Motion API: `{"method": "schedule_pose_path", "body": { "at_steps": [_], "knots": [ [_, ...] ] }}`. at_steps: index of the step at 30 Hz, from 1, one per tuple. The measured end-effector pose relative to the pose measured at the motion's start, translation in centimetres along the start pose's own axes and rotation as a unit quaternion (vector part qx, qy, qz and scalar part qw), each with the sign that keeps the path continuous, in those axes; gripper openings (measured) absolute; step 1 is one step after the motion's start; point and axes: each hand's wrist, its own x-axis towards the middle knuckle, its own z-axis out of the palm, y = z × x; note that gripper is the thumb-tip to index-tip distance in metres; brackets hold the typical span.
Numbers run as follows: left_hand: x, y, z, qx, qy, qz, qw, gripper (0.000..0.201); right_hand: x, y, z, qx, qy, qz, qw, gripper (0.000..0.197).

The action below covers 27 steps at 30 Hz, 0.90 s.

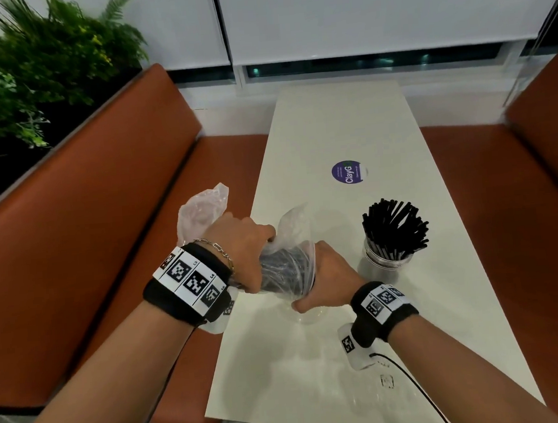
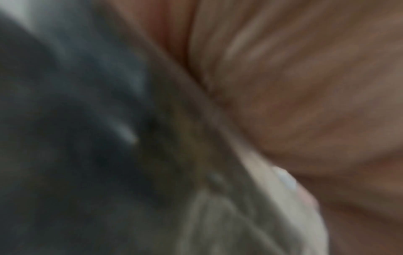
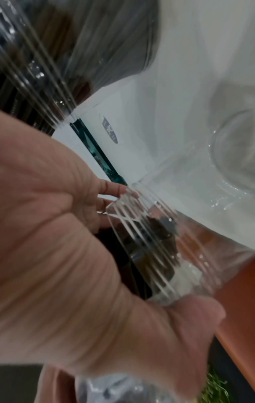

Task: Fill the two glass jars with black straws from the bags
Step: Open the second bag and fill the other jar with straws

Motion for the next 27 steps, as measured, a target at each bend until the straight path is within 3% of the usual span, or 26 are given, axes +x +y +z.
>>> {"method": "schedule_pose_path", "body": {
  "at_steps": [4, 7, 9, 11, 13, 14, 16, 17, 18, 20, 23, 27],
  "knots": [
    [-1.1, -0.5, -0.9, 0.029, 0.068, 0.007, 0.997, 0.097, 0.2, 0.6, 1.0, 0.030, 0.025, -0.008, 0.999, 0.075],
    [-3.3, -1.7, -1.0, 0.009, 0.205, 0.011, 0.979, 0.102, 0.1, 0.9, 1.6, 0.046, 0.040, -0.014, 0.998, 0.081],
    [-4.8, -2.6, -0.2, -0.030, 0.314, -0.046, 0.948, 0.112, 0.1, 1.0, 1.9, 0.059, 0.044, -0.010, 0.997, 0.085],
    [-6.2, -3.3, 1.4, -0.151, 0.370, -0.164, 0.902, 0.126, 0.2, 1.1, 2.3, 0.056, 0.050, -0.004, 0.997, 0.087],
    [-6.7, -3.4, 3.7, -0.381, 0.348, -0.242, 0.821, 0.133, 0.1, 1.2, 2.7, 0.048, 0.058, 0.000, 0.997, 0.084],
    [-6.6, -3.2, 5.0, -0.484, 0.320, -0.248, 0.776, 0.128, 0.0, 1.2, 2.9, 0.046, 0.061, -0.004, 0.997, 0.080],
    [-6.0, -2.0, 6.5, -0.608, 0.290, -0.227, 0.703, 0.097, -0.4, 1.0, 2.9, 0.046, 0.065, -0.010, 0.997, 0.071],
    [-5.7, -1.1, 6.7, -0.621, 0.299, -0.220, 0.690, 0.075, -0.7, 0.8, 2.8, 0.052, 0.067, -0.010, 0.996, 0.066],
    [-5.4, -0.1, 6.2, -0.612, 0.317, -0.217, 0.692, 0.058, -1.0, 0.6, 2.6, 0.058, 0.066, -0.007, 0.996, 0.061],
    [-4.7, 1.4, 4.8, -0.533, 0.350, -0.205, 0.743, 0.041, -1.8, 0.0, 2.2, 0.056, 0.063, 0.005, 0.996, 0.051],
    [-3.3, 2.7, 2.7, -0.394, 0.355, -0.187, 0.827, 0.051, -2.4, -0.1, 2.2, 0.071, 0.055, 0.018, 0.996, 0.043],
    [-2.1, 3.7, 0.3, -0.343, 0.333, -0.168, 0.862, 0.044, -2.6, 0.3, 2.0, 0.092, 0.049, 0.038, 0.994, 0.052]
  ]
}}
